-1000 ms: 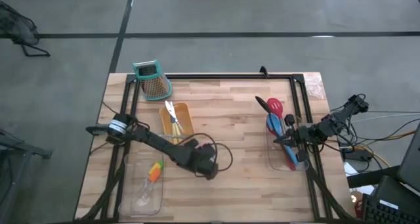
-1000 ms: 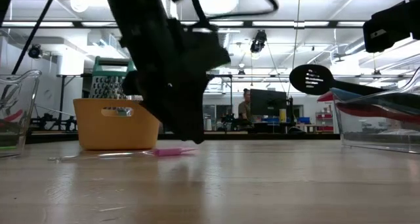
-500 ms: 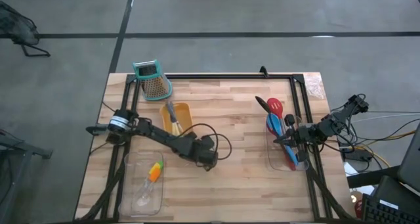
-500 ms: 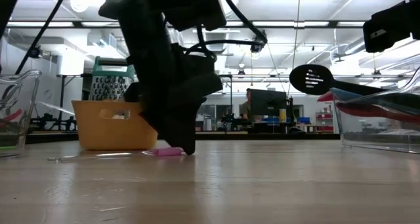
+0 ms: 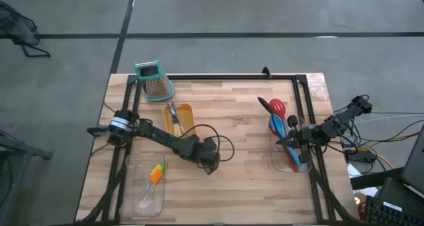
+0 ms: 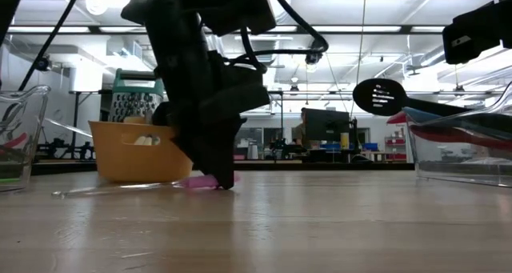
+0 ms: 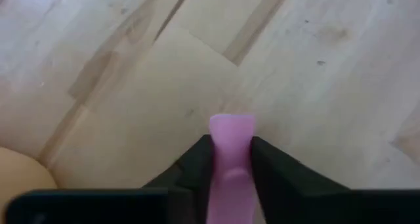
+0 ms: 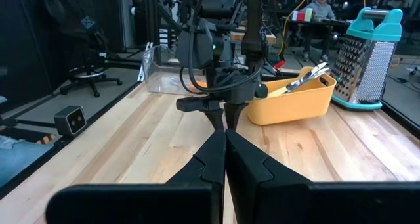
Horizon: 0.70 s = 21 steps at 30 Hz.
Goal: Pick & Place Kitchen Items
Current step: Put the pink spatula into the left transparent bin
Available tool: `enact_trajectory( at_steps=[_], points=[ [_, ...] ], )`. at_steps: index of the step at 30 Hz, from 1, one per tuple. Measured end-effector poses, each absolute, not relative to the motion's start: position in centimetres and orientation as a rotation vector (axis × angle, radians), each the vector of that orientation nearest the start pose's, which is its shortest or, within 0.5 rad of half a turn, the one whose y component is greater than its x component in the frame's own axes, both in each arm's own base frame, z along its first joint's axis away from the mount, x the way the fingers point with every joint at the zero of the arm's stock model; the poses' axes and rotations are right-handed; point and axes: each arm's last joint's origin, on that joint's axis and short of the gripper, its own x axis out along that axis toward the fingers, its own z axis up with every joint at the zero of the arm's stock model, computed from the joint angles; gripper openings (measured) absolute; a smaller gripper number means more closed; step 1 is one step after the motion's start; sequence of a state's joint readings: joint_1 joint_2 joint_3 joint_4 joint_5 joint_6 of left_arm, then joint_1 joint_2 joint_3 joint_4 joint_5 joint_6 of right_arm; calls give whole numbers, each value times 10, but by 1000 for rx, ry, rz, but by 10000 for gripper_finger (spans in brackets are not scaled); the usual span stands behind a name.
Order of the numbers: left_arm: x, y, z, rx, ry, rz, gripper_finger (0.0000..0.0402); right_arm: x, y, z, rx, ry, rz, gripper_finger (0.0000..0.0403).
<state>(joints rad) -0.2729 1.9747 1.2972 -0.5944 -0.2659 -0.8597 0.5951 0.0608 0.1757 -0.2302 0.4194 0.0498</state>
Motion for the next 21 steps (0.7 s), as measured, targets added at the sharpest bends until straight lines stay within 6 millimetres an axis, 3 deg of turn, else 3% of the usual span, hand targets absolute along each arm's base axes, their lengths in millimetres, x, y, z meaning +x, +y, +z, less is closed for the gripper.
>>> enact_trajectory(
  at_steps=[6, 21],
  points=[
    [369, -96, 149, -408, 1146, 466, 25, 78, 39, 196, -6, 105, 173, 8],
    [385, -110, 183, -384, 1204, 203, 34, 78, 39, 197, -6, 105, 173, 8]
  ],
)
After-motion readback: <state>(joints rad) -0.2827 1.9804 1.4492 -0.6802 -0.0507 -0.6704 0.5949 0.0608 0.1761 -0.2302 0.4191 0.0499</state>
